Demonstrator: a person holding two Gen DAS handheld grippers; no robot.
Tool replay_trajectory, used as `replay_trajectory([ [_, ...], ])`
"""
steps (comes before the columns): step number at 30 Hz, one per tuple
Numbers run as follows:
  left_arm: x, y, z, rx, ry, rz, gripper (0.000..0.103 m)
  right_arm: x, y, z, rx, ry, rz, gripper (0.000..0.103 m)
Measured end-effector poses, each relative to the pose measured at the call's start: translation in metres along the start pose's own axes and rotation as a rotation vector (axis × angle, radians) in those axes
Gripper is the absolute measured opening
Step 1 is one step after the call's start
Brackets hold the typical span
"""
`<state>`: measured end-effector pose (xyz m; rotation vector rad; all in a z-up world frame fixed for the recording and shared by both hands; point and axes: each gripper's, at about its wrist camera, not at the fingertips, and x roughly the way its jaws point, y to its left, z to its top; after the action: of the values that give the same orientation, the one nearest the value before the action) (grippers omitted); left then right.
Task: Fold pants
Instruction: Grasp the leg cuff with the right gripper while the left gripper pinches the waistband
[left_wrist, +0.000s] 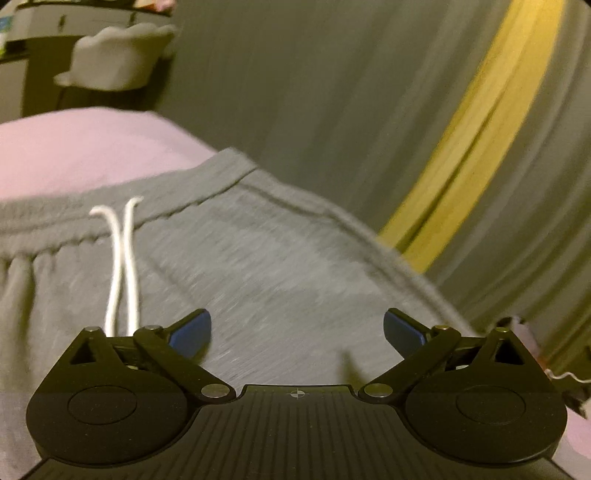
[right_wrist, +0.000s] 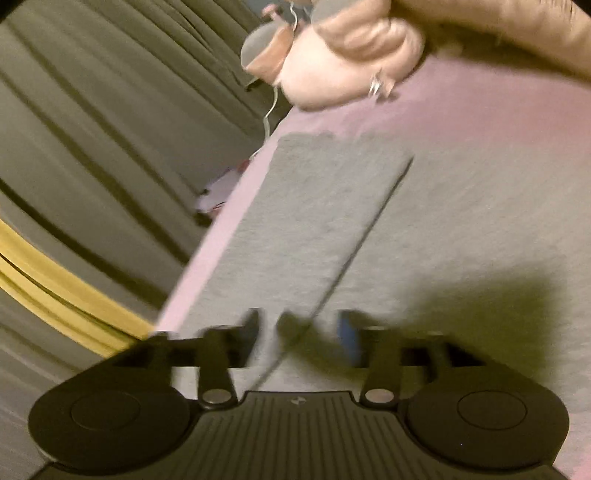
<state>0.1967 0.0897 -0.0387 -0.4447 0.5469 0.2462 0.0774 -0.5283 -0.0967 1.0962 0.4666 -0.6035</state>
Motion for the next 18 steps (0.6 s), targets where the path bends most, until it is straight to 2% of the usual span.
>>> replay_trajectory([
  [2, 0.001, -0.006, 0.011, -0.009, 0.020, -0.047, 0.093, 0.006, -0.002, 0.003, 0.018, 0.018, 0.012, 0.056],
  [3, 0.006, -0.010, 0.018, -0.020, 0.050, -0.081, 0.088, 0.011, -0.004, 0.006, 0.011, 0.019, 0.007, 0.056],
  [5, 0.022, -0.019, 0.034, -0.026, 0.124, -0.153, 0.086, 0.017, -0.007, 0.006, 0.017, 0.010, 0.009, 0.054],
  [6, 0.033, -0.025, 0.041, -0.025, 0.162, -0.173, 0.081, 0.020, -0.007, 0.011, 0.018, -0.002, 0.028, 0.054],
  [9, 0.070, -0.045, 0.061, -0.015, 0.242, -0.169, 0.070, 0.031, -0.008, 0.021, 0.009, 0.000, 0.053, 0.036],
  [10, 0.083, -0.052, 0.066, -0.016, 0.271, -0.167, 0.067, 0.035, -0.010, 0.023, 0.014, -0.001, 0.057, 0.023],
  [12, 0.108, -0.065, 0.073, -0.025, 0.337, -0.177, 0.061, 0.039, -0.018, 0.024, 0.022, -0.001, 0.056, 0.009],
  [14, 0.132, -0.079, 0.076, -0.018, 0.381, -0.170, 0.061, 0.037, -0.024, 0.022, 0.041, -0.002, 0.077, 0.010],
  [18, 0.176, -0.103, 0.075, 0.024, 0.492, -0.087, 0.062, 0.039, -0.029, 0.031, 0.070, -0.004, 0.096, 0.015],
])
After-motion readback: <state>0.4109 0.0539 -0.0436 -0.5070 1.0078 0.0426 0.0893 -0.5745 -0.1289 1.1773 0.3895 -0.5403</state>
